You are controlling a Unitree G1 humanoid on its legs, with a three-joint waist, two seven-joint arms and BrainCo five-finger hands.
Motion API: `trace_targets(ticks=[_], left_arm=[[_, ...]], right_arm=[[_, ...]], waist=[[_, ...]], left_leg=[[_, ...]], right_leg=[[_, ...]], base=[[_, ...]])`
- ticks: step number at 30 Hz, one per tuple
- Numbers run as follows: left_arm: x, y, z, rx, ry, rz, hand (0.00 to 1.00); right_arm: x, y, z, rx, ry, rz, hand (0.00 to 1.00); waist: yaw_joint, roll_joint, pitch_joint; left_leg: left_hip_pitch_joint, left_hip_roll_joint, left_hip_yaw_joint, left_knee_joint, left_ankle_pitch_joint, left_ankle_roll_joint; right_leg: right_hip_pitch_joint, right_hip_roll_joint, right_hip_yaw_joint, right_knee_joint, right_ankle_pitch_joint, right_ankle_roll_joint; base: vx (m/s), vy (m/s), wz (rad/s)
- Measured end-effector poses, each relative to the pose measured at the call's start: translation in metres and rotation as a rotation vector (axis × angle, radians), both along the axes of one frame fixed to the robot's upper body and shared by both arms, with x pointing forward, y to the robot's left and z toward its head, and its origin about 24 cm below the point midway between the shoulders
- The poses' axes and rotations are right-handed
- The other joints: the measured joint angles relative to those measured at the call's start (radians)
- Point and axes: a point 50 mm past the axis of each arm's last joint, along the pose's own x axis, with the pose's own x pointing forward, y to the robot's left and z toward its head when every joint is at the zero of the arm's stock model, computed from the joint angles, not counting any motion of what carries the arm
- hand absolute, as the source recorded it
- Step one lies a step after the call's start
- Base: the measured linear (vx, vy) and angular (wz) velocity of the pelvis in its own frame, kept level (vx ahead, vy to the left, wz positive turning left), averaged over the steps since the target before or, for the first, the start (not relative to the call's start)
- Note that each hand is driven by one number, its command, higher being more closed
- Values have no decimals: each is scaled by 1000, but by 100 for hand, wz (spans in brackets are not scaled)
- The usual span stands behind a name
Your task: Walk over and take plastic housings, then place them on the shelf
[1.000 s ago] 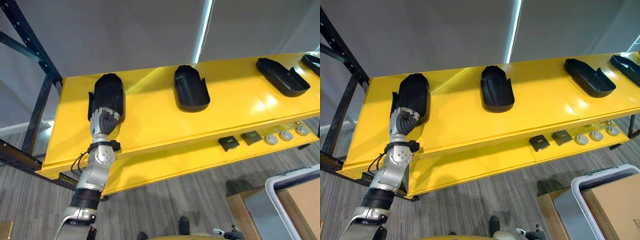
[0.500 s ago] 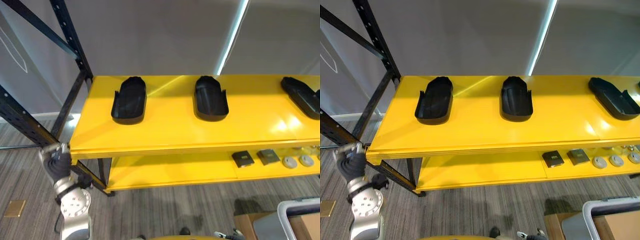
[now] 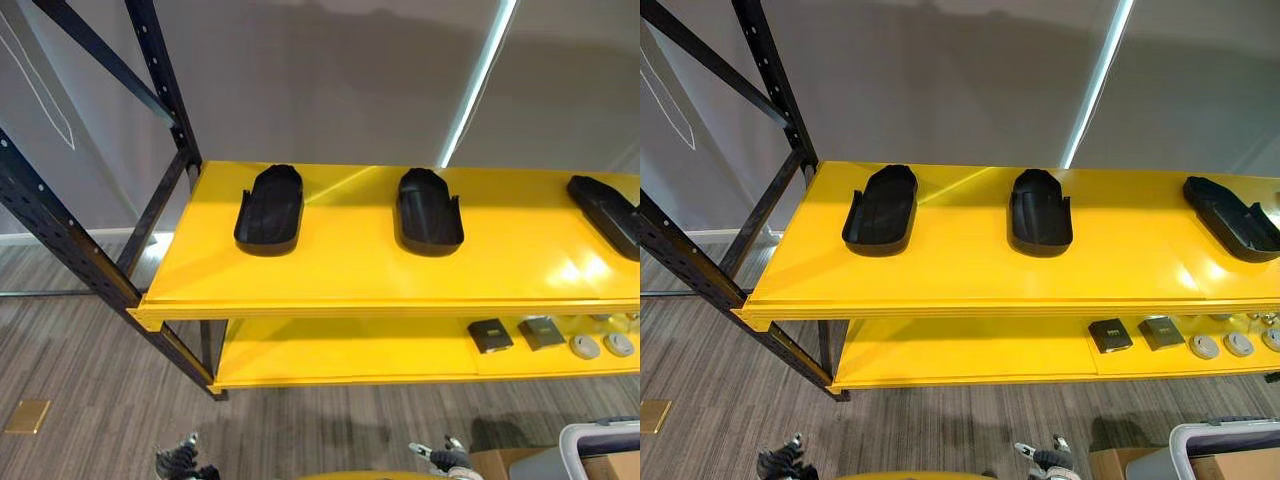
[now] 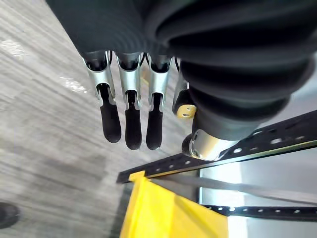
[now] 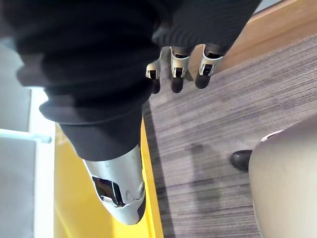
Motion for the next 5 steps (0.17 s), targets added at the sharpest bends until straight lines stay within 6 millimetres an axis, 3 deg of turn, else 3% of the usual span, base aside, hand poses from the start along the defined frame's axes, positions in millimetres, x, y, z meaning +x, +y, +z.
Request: trace_targets(ticks=[5], left_arm=[[0,-10,-7,-49,33,-44,0]], right_arm=[[-2,-2,0,-2,4,-11,0]], waist=[[-1,8,0]], left_leg=[[13,-1,9,-22,7,-5]], right_leg=[[-3,5,10,-2,0,0]], base=[[-17,-18,-5]])
